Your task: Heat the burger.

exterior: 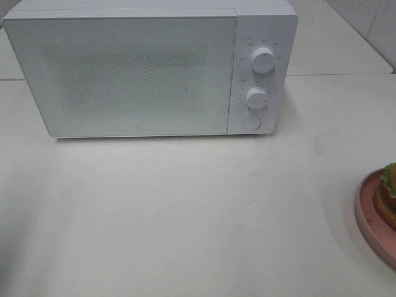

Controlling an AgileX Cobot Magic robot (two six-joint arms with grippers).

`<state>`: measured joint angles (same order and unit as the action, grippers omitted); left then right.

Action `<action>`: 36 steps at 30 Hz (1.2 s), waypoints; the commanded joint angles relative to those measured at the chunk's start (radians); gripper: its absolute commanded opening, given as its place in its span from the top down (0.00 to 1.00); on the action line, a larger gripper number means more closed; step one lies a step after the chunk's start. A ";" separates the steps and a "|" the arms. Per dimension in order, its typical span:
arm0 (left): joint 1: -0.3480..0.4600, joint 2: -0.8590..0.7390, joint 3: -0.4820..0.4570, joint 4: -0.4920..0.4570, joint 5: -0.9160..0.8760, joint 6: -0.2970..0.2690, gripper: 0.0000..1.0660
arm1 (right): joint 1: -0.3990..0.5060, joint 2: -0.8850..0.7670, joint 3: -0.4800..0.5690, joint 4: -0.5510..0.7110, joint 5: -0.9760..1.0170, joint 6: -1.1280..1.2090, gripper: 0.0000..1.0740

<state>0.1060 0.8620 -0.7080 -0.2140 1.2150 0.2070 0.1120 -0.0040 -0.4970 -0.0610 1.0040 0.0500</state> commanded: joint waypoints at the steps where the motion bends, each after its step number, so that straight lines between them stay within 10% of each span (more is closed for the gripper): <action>1: 0.002 -0.061 0.055 -0.003 -0.006 -0.008 0.05 | -0.005 -0.027 -0.001 -0.005 -0.007 -0.012 0.30; 8: 0.002 -0.314 0.187 0.033 -0.139 -0.028 0.05 | -0.005 -0.027 -0.001 -0.005 -0.007 -0.012 0.30; 16: 0.002 -0.562 0.188 0.111 -0.144 -0.129 0.05 | -0.005 -0.027 -0.001 -0.005 -0.007 -0.012 0.30; 28: 0.002 -0.897 0.189 0.116 -0.146 -0.130 0.05 | -0.005 -0.027 -0.001 -0.005 -0.007 -0.012 0.30; 36: 0.002 -0.893 0.191 0.113 -0.147 -0.131 0.05 | -0.005 -0.022 -0.001 -0.005 -0.007 -0.013 0.30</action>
<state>0.1060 -0.0040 -0.5180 -0.0950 1.0830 0.0840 0.1120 -0.0040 -0.4970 -0.0610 1.0040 0.0500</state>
